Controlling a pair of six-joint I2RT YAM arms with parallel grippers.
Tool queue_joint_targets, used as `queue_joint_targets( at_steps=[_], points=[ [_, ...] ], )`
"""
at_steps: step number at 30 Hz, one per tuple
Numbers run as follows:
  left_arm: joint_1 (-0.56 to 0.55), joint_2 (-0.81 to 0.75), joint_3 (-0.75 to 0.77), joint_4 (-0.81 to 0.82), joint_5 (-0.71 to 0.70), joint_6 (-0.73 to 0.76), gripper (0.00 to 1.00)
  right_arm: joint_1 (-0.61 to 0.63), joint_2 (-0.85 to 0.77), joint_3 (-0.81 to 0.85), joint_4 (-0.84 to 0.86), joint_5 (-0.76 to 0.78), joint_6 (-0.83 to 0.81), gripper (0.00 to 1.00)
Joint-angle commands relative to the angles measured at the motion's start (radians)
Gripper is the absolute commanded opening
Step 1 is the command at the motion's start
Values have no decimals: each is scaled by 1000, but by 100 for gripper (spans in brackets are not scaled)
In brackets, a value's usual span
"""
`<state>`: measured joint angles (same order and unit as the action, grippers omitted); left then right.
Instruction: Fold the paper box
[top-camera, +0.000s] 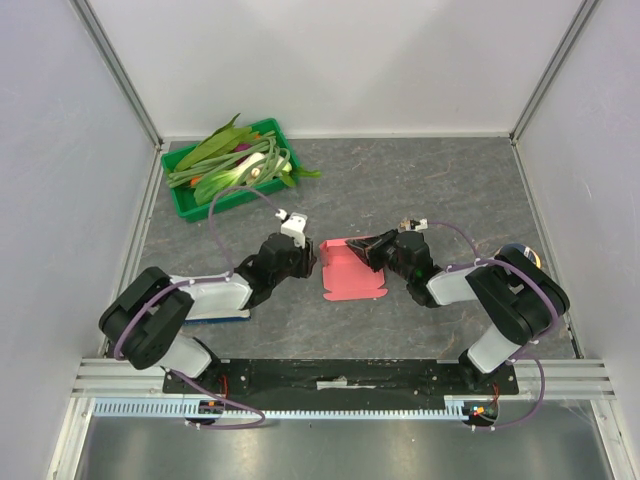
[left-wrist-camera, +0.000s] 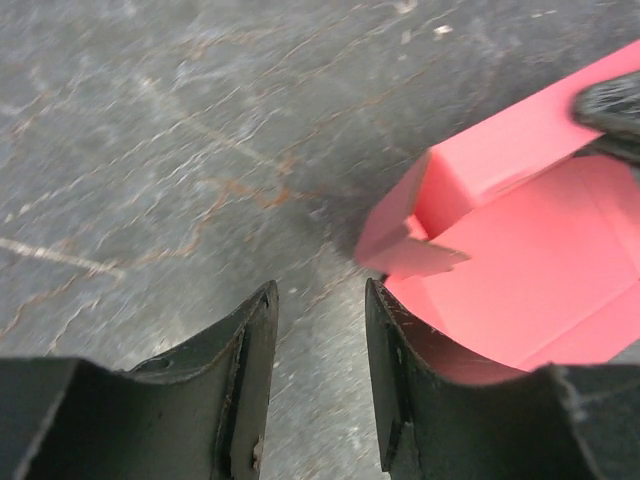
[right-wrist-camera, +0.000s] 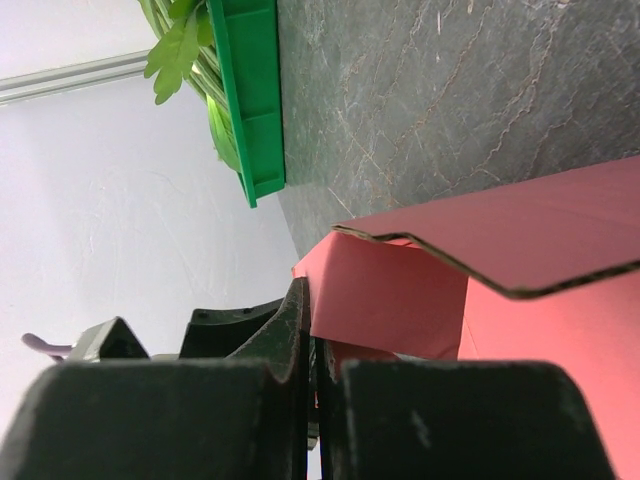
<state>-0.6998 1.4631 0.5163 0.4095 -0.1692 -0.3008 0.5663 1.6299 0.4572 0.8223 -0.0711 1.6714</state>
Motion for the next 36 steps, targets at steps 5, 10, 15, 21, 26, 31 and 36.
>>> queue_joint_targets(
  at_steps=[5, 10, 15, 21, 26, 31, 36],
  points=[
    [0, 62, 117, 72, 165, 201, 47, -3, 13, 24, -71, 5, -53, 0],
    [2, 126, 166, 81, 227, 227, 40, -3, 4, 23, -74, 5, -53, 0],
    [-4, 151, 189, 66, 176, 218, 36, -3, 7, 21, -71, 4, -53, 0],
    [-44, 212, 240, 12, -82, 112, 32, -3, 12, 20, -60, 2, -39, 0],
    [-98, 263, 286, 5, -238, 91, 20, -2, 8, 18, -58, -1, -38, 0],
    [-127, 325, 347, -99, -395, 59, 7, -3, 5, 14, -60, 2, -32, 0],
    [-142, 457, 522, -426, -650, -133, 2, 3, 13, 6, -49, 7, -4, 0]
  ],
)
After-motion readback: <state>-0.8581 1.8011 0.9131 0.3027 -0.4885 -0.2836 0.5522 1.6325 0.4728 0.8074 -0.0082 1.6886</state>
